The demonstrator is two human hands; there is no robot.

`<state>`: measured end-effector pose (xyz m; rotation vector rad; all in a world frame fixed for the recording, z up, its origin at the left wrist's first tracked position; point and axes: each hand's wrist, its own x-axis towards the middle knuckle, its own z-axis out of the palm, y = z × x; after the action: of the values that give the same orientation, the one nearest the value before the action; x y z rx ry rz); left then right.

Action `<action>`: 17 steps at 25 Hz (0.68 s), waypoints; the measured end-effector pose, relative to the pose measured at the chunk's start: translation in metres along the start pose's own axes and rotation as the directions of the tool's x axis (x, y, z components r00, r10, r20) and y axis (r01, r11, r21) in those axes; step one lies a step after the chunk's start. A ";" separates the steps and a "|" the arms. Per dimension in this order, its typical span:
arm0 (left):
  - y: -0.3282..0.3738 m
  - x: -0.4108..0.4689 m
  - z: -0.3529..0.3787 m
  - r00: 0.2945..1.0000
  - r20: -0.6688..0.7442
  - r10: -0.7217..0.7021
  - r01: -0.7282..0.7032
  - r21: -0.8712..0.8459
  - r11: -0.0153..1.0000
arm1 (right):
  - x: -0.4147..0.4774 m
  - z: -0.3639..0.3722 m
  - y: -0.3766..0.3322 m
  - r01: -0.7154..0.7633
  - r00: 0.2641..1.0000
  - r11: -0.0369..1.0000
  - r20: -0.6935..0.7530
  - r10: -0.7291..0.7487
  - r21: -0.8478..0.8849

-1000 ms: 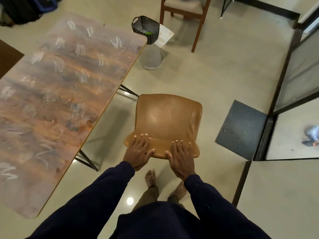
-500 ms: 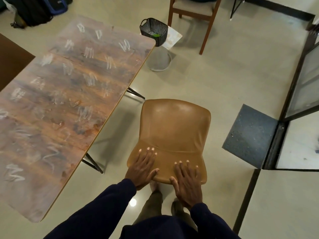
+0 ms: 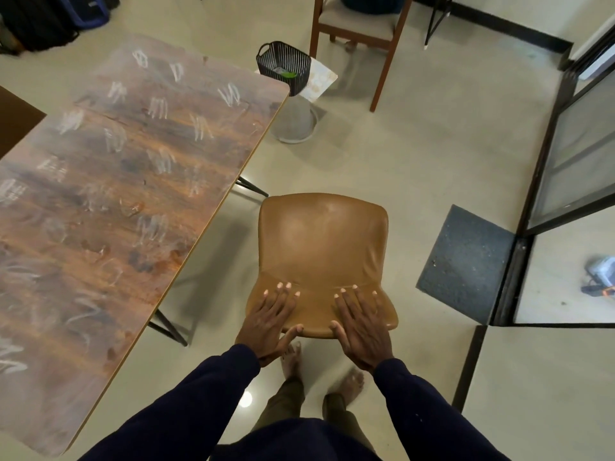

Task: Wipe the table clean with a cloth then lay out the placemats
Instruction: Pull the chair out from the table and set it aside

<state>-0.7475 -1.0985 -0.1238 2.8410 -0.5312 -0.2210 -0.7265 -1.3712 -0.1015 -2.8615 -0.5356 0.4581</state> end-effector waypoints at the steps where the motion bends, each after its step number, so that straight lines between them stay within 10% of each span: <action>1: 0.002 0.003 0.000 1.000 0.002 -0.023 0.023 -0.018 1.000 | 0.006 -0.003 0.005 0.017 1.000 1.000 0.000 -0.017 -0.019; 17: 0.032 0.069 -0.005 0.888 -0.046 -0.458 0.452 -0.093 0.887 | 0.145 -0.060 0.068 0.389 0.921 0.903 0.078 -0.381 -0.180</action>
<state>-0.6934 -1.1525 -0.1176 2.8376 0.1686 -0.2206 -0.5561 -1.3865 -0.1000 -2.8179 -1.1854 0.4142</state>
